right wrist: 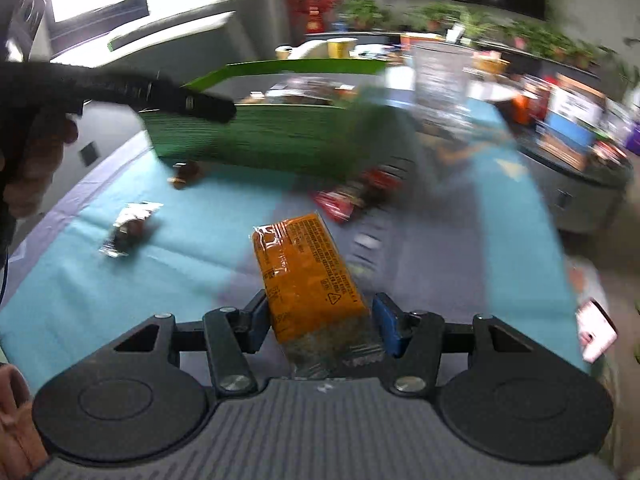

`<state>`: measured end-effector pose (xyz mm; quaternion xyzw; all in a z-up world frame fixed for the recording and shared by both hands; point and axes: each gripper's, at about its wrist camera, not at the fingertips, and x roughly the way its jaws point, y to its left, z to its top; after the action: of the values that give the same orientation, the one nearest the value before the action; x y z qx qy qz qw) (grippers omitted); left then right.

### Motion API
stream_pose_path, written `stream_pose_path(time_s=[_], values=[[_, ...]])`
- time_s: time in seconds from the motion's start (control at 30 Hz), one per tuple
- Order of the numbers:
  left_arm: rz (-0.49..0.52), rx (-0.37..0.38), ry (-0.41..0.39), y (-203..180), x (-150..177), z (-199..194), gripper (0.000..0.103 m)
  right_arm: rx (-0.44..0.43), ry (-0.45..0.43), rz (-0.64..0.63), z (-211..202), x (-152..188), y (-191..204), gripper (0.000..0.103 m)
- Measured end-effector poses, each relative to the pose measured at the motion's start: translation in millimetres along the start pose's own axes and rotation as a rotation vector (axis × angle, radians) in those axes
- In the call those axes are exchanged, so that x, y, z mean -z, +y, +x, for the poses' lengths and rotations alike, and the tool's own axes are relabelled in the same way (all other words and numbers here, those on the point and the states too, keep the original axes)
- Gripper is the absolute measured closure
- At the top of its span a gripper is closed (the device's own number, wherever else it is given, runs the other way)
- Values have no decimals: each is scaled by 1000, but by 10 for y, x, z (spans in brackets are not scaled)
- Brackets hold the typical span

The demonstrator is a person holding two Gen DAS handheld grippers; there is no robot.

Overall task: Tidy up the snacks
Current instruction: 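Grasp the orange cake pack with the right tool while the left tool grasps the red chocolate packet, then carry both snacks over the green box and release them inside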

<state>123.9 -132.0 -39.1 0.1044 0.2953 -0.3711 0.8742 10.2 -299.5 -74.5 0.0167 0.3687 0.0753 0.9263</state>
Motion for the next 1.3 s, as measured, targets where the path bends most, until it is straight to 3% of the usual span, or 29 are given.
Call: stream_pose_path(time_s=[0.17, 0.5, 0.57, 0.7, 0.83, 1.0, 1.03, 1.3], values=[[45, 23, 60, -248, -24, 464, 63, 78, -21, 84, -75, 70, -223, 47], [25, -2, 125, -257, -43, 912, 64, 82, -47, 101, -7, 50, -301, 47], [11, -1, 106, -232, -13, 898, 74, 78, -50, 100, -2, 46, -304, 45], [24, 12, 89, -197, 48, 826, 79, 85, -68, 109, 26, 22, -322, 44], [13, 11, 52, -161, 129, 678, 80, 98, -96, 127, 74, -35, -354, 43], [-16, 1, 18, -83, 162, 500, 80, 100, -61, 142, 108, -74, -360, 44], [-16, -3, 8, -82, 161, 453, 80, 87, -59, 153, 90, -82, -364, 57], [-27, -36, -78, -15, 80, 62, 80, 88, -113, 175, -59, -155, -336, 58]])
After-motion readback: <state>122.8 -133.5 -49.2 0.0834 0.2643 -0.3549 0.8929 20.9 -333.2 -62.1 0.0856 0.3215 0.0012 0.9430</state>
